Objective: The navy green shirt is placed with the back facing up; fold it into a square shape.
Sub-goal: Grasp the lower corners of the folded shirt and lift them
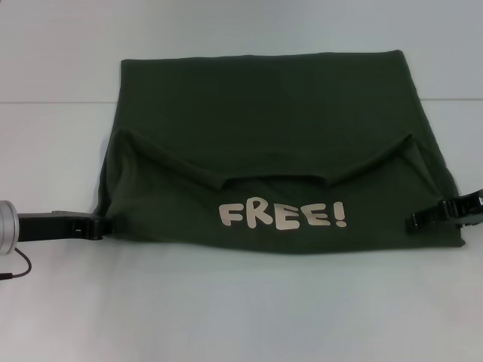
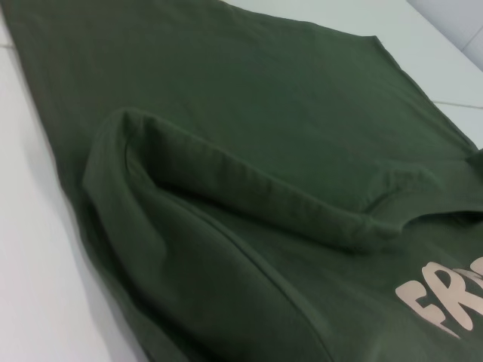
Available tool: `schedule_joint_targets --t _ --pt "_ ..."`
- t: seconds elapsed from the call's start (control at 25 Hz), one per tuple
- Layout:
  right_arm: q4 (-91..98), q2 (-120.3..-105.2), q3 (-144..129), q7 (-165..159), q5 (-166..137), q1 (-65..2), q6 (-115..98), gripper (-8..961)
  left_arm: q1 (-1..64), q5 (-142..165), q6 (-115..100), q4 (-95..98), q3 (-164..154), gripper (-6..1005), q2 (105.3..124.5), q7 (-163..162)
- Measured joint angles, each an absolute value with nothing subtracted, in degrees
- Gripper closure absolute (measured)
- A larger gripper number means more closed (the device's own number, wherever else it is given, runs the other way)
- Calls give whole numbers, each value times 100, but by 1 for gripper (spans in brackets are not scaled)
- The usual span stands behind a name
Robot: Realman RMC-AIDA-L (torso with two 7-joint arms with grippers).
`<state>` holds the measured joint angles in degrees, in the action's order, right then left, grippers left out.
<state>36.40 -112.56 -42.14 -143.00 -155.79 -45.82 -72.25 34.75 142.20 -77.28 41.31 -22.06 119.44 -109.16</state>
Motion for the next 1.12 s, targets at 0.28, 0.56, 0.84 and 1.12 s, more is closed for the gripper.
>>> schedule_joint_targets --t 0.28,0.56,0.84,1.12 --pt "3678 -11274 -4206 -14253 -15555 -4574 -7313 85 3504 14201 -7725 4131 -2205 951 11944 -10920" --pt "3699 -11271 -4217 -14237 -15555 -4558 -7326 122 3507 14195 -7725 4131 -2177 951 11943 -10926" --pt "3706 -11228 -4219 -14244 -15561 -4577 -7381 482 3514 14193 -7725 4131 -2136 950 11926 -10956" --pt "3710 -11194 -4213 -14227 -15542 -4566 -7407 802 3516 14194 -7750 4130 -2136 950 11919 -11005"
